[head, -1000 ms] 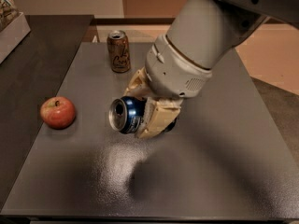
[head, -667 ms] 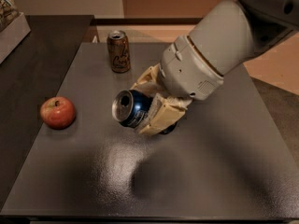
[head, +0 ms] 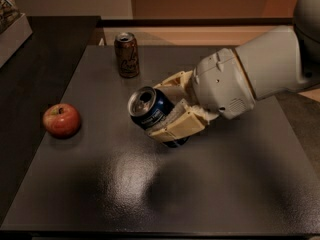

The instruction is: Place pepsi can upright

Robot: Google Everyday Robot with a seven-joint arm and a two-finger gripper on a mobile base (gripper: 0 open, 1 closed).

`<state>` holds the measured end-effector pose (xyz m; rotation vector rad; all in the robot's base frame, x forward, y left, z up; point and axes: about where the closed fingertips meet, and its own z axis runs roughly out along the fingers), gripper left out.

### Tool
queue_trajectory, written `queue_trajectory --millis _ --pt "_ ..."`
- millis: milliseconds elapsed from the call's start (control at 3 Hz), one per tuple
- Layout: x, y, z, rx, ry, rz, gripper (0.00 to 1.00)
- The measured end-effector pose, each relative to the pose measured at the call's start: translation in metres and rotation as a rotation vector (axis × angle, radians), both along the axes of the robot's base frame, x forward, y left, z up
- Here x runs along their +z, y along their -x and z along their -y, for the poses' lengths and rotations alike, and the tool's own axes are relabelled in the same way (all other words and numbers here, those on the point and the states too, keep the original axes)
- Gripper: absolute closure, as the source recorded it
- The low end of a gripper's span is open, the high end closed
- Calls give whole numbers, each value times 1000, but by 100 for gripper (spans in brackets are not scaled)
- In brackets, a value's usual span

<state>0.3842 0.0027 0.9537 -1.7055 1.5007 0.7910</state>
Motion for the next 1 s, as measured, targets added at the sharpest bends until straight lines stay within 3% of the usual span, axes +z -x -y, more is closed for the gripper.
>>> queue_trajectory --millis 667,1000 --pt "-9 0 4 -78 -220 -146 100" --pt "-21 -3 8 -92 -288 -199 100"
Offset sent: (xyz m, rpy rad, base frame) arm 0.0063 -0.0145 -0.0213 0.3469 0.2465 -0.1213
